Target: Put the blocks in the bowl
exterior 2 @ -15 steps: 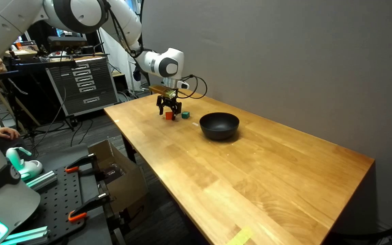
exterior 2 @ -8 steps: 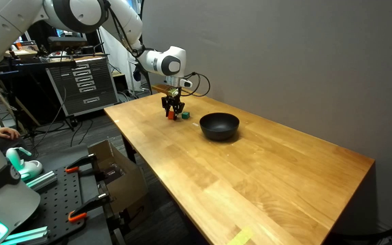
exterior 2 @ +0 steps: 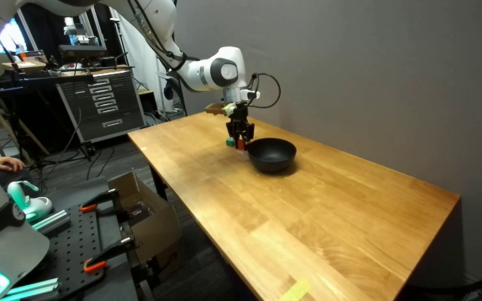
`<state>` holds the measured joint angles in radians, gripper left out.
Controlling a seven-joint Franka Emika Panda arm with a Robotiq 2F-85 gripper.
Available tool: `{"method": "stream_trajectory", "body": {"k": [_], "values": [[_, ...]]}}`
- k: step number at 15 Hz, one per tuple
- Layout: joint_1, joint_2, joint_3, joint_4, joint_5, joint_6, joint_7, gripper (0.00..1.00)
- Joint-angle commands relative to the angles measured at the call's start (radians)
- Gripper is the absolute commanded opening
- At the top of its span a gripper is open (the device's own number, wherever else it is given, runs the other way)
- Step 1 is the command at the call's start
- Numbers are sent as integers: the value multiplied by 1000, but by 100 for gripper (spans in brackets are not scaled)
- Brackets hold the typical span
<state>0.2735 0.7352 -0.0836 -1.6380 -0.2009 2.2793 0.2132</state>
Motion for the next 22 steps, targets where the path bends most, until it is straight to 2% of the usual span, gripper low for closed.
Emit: {"method": "stream_trajectory", "body": {"k": [1,5,8,15,16,17,20,22], "values": [[14,-168,-73,-181,-88,60,153,26],[-10,-263,-82,-256,-120,36,219,26],[-30,-286,-81,-284,-136,56,248,26],[-67,-193,-75,-188,-154,151,237,26],[-69,-181,-78,-180,-150,168,244,76],[-78,-169,-71,-170,-135,166,228,79],[-90,-148,-54,-154,-96,154,214,99],[-104,-141,-17,-147,-36,134,185,100]]}}
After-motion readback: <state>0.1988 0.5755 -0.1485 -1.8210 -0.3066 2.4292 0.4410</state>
